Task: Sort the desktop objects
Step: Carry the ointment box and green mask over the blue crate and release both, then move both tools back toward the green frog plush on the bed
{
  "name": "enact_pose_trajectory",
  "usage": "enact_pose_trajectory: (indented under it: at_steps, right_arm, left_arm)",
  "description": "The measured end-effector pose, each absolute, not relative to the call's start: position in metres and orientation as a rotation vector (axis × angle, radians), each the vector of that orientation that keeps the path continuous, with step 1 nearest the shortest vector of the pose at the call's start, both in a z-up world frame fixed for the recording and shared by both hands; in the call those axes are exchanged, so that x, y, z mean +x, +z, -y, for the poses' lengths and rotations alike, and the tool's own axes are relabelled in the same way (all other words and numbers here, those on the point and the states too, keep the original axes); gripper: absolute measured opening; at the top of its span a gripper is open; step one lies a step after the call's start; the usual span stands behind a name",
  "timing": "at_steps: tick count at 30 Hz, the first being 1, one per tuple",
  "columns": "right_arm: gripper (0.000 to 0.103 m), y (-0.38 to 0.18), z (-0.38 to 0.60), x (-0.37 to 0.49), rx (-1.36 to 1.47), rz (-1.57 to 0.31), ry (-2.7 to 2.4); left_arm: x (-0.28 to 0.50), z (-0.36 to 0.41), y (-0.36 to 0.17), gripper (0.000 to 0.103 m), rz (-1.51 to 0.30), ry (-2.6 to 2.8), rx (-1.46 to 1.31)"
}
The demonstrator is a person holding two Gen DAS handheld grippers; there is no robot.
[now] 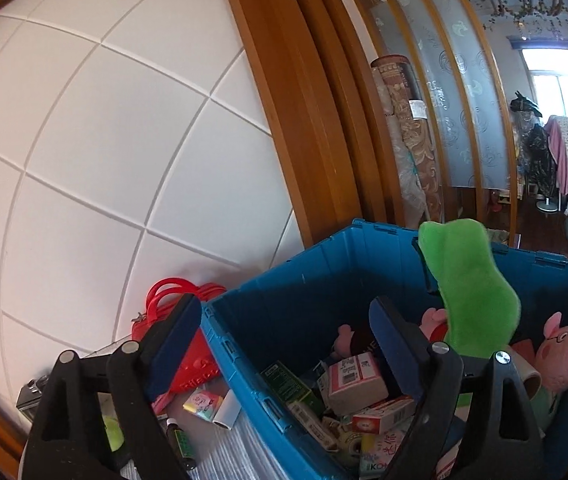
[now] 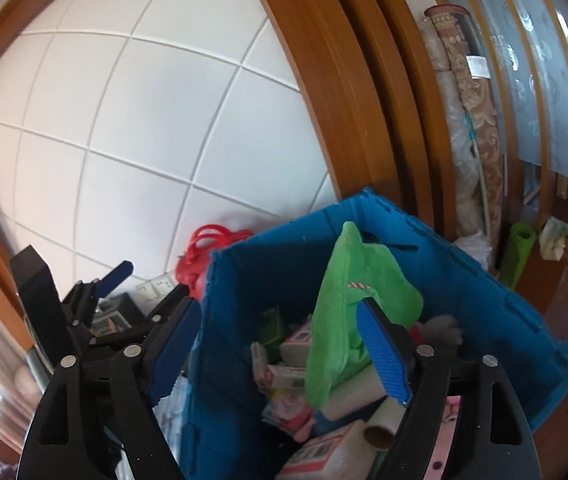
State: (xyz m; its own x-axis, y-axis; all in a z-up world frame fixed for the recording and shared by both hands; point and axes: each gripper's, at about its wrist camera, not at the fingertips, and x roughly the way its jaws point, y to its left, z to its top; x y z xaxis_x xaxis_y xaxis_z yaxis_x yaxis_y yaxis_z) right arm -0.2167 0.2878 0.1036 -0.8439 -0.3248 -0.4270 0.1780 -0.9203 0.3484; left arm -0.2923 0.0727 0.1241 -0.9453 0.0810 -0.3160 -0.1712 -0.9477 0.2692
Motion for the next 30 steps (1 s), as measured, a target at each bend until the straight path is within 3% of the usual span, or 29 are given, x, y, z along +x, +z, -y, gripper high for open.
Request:
enact_pose_trajectory:
  at_steps: [16, 20, 30]
  right_arm:
    - [0.090, 0.076, -0.212, -0.154, 0.716, 0.415, -2.583]
    - [0.097, 0.077, -0.174, -0.138, 0.704, 0.355, -2.569]
    - [0.098, 0.053, -0.050, -0.142, 0.751, 0.356, -2.518]
  left_arm:
    - [-0.234, 0.007, 0.091, 0.086, -0.292, 3.120, -0.482]
    - [-0.223, 0.045, 0.080, 0.086, -0.225, 3.135, -0.514]
    - [-0.180, 0.176, 0.056, 0.086, -0.244, 3.216, -0.583]
